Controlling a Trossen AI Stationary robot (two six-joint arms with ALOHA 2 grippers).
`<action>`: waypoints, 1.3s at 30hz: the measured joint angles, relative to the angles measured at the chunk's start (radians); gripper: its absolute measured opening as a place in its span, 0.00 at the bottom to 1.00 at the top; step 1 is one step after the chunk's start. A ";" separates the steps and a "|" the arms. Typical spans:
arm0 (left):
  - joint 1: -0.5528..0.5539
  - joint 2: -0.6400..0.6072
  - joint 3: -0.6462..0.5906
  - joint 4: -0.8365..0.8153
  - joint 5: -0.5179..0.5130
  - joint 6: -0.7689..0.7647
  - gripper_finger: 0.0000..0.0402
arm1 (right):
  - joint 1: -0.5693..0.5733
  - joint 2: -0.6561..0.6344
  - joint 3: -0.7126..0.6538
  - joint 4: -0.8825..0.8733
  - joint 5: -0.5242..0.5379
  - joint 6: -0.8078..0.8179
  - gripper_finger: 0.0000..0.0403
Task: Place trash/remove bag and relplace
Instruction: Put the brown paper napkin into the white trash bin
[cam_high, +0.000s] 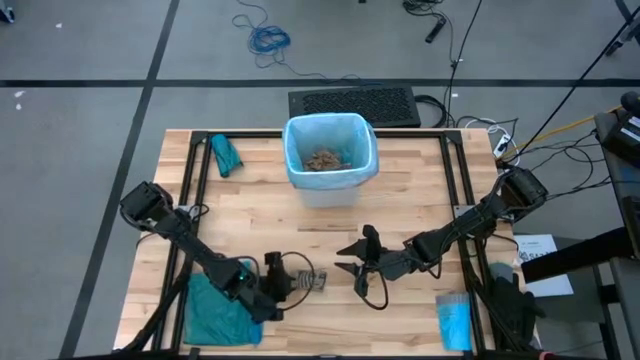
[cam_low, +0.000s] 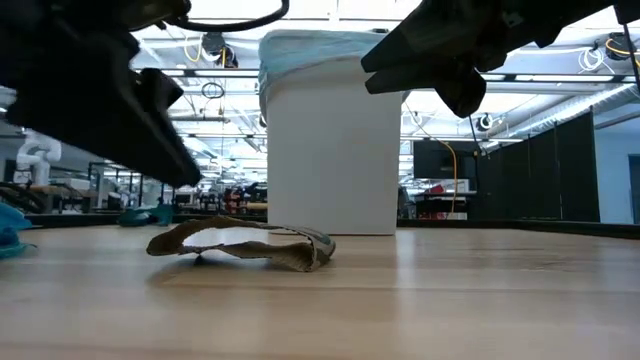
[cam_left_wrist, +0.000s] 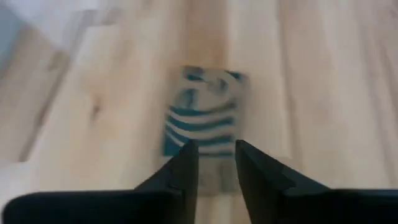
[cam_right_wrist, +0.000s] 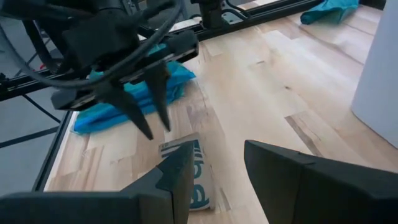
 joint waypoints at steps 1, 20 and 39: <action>-0.001 0.000 0.002 -0.001 -0.041 -0.023 0.29 | 0.000 0.000 0.000 0.000 0.000 0.000 0.33; -0.029 0.092 0.061 0.135 0.096 0.131 0.10 | -0.027 0.000 0.000 -0.008 0.007 -0.031 0.33; -0.068 0.301 0.304 -0.305 -0.145 0.047 0.09 | -0.027 0.000 0.001 -0.018 0.025 -0.076 0.33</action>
